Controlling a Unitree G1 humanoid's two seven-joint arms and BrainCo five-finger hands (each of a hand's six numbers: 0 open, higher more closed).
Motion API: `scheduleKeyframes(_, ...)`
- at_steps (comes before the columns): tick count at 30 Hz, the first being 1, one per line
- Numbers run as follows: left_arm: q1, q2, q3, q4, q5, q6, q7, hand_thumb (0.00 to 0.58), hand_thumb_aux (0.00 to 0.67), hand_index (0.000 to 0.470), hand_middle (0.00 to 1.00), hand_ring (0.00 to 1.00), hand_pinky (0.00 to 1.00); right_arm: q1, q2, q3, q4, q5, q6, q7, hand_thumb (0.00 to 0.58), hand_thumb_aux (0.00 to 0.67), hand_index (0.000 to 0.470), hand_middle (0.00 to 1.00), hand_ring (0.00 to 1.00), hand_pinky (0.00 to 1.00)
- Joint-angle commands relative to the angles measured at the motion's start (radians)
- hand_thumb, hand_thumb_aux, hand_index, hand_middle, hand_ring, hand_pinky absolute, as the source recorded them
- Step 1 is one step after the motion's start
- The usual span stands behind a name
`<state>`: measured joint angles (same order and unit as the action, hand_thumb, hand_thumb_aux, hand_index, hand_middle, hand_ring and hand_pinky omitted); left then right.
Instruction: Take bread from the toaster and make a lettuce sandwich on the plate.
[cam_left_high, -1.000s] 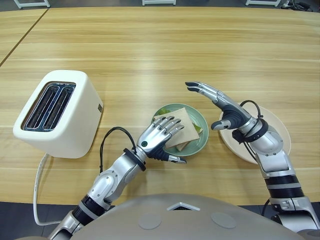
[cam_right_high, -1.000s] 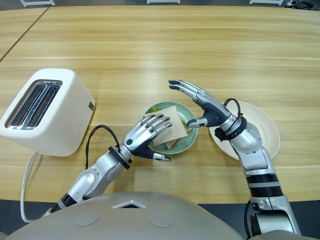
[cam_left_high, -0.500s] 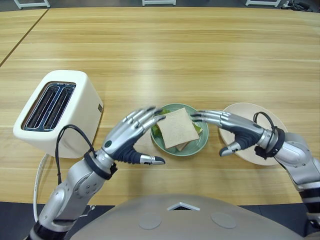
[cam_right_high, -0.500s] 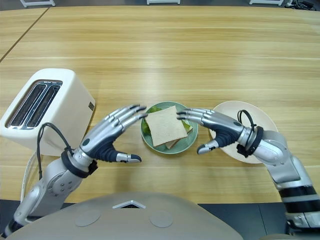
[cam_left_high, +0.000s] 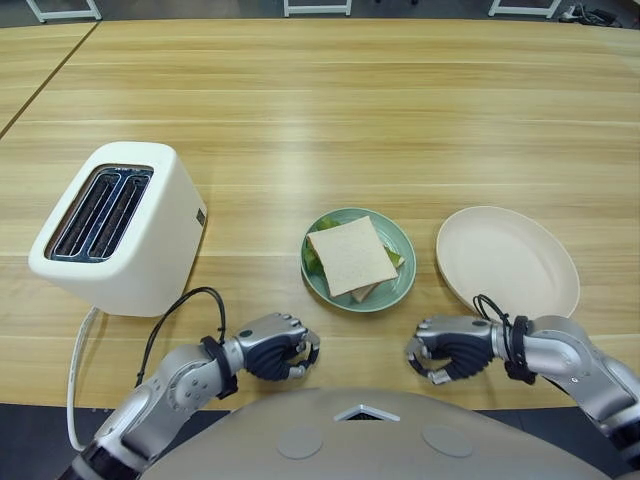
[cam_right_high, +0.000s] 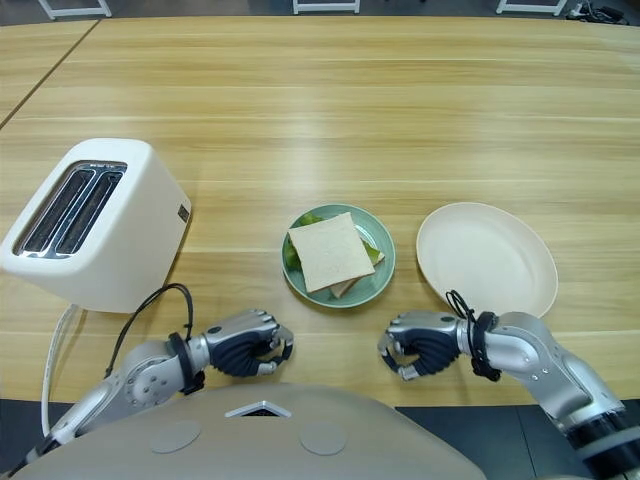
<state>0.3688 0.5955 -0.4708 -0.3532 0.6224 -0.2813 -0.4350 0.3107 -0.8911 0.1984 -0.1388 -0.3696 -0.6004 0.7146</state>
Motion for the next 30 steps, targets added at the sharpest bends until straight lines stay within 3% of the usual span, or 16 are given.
scheduleKeyframes(1, -0.077, -0.060, -0.058, 0.128, 0.134, 0.047, 0.030, 0.580, 0.670, 0.470, 1.00, 1.00, 1.00, -0.085, 0.055, 0.081, 0.145, -0.189, -0.016, -0.091, 0.580, 0.670, 0.470, 1.00, 1.00, 1.00)
scheduleKeyframes(7, -0.160, -0.099, -0.050, 0.227, 0.166, 0.066, 0.083, 0.580, 0.670, 0.470, 1.00, 1.00, 1.00, -0.225, 0.129, 0.159, 0.276, -0.277, -0.039, -0.205, 0.580, 0.670, 0.470, 1.00, 1.00, 1.00)
scheduleKeyframes(13, -0.322, -0.116, -0.009, 0.365, 0.185, 0.043, 0.209, 0.580, 0.670, 0.470, 1.00, 1.00, 1.00, -0.373, 0.234, 0.197, 0.436, -0.273, 0.007, -0.292, 0.580, 0.665, 0.466, 1.00, 1.00, 1.00)
scheduleKeyframes(14, -0.348, -0.119, -0.003, 0.393, 0.183, 0.031, 0.239, 0.580, 0.670, 0.470, 1.00, 1.00, 1.00, -0.406, 0.262, 0.206, 0.469, -0.278, 0.008, -0.316, 0.551, 0.520, 0.365, 1.00, 1.00, 1.00)
scheduleKeyframes(15, -0.373, -0.121, -0.001, 0.420, 0.185, 0.018, 0.270, 0.580, 0.670, 0.470, 1.00, 1.00, 1.00, -0.437, 0.288, 0.215, 0.506, -0.274, 0.008, -0.332, 0.545, 0.504, 0.354, 1.00, 1.00, 1.00)
scheduleKeyframes(16, -0.393, -0.123, 0.001, 0.447, 0.186, 0.011, 0.298, 0.580, 0.670, 0.470, 1.00, 1.00, 1.00, -0.476, 0.316, 0.222, 0.555, -0.278, 0.010, -0.360, 0.564, 0.560, 0.393, 1.00, 1.00, 1.00)
scheduleKeyframes(17, -0.410, -0.124, 0.002, 0.473, 0.191, 0.005, 0.328, 0.580, 0.670, 0.470, 1.00, 1.00, 1.00, -0.512, 0.335, 0.232, 0.605, -0.292, 0.007, -0.393, 0.580, 0.670, 0.470, 1.00, 1.00, 1.00)
scheduleKeyframes(20, -0.436, -0.128, 0.008, 0.518, 0.187, -0.017, 0.388, 0.580, 0.670, 0.470, 1.00, 1.00, 1.00, -0.593, 0.364, 0.252, 0.719, -0.320, -0.018, -0.490, 0.580, 0.670, 0.470, 1.00, 1.00, 1.00)
scheduleKeyframes(22, -0.441, -0.129, 0.006, 0.521, 0.184, -0.038, 0.414, 0.567, 0.570, 0.400, 1.00, 1.00, 1.00, -0.606, 0.361, 0.235, 0.726, -0.290, -0.042, -0.528, 0.579, 0.649, 0.455, 1.00, 1.00, 1.00)
scheduleKeyframes(23, -0.441, -0.130, 0.009, 0.511, 0.182, -0.049, 0.428, 0.508, 0.434, 0.304, 1.00, 1.00, 1.00, -0.601, 0.350, 0.218, 0.707, -0.273, -0.058, -0.552, 0.578, 0.633, 0.444, 1.00, 1.00, 1.00)
scheduleKeyframes(24, -0.439, -0.129, 0.014, 0.493, 0.177, -0.060, 0.438, 0.422, 0.321, 0.225, 1.00, 1.00, 1.00, -0.589, 0.334, 0.197, 0.678, -0.253, -0.071, -0.569, 0.548, 0.512, 0.359, 1.00, 1.00, 1.00)
scheduleKeyframes(25, -0.423, -0.125, 0.029, 0.450, 0.159, -0.070, 0.442, 0.234, 0.152, 0.107, 1.00, 1.00, 1.00, -0.559, 0.308, 0.168, 0.618, -0.232, -0.098, -0.588, 0.452, 0.355, 0.249, 1.00, 1.00, 1.00)
scheduleKeyframes(26, -0.400, -0.119, 0.042, 0.405, 0.138, -0.077, 0.435, 0.066, 0.039, 0.028, 0.58, 0.58, 0.58, -0.525, 0.286, 0.137, 0.558, -0.211, -0.110, -0.602, 0.000, 0.000, 0.000, 1.00, 1.00, 1.00)
scheduleKeyframes(28, -0.309, -0.112, 0.087, 0.279, 0.066, -0.091, 0.429, 0.104, 0.063, 0.044, 0.40, 0.40, 0.40, -0.430, 0.244, 0.063, 0.410, -0.152, -0.114, -0.602, 0.000, 0.000, 0.000, 0.89, 0.89, 0.89)
scheduleKeyframes(29, -0.251, -0.113, 0.113, 0.215, 0.017, -0.100, 0.432, 0.128, 0.079, 0.055, 0.17, 0.17, 0.17, -0.377, 0.231, 0.032, 0.337, -0.107, -0.108, -0.590, 0.000, 0.000, 0.000, 0.75, 0.75, 0.75)
scheduleKeyframes(30, -0.182, -0.126, 0.140, 0.155, -0.070, -0.128, 0.445, 0.128, 0.079, 0.055, 0.00, 0.00, 0.00, -0.316, 0.226, 0.009, 0.263, -0.017, -0.102, -0.567, 0.000, 0.000, 0.000, 0.17, 0.17, 0.17)
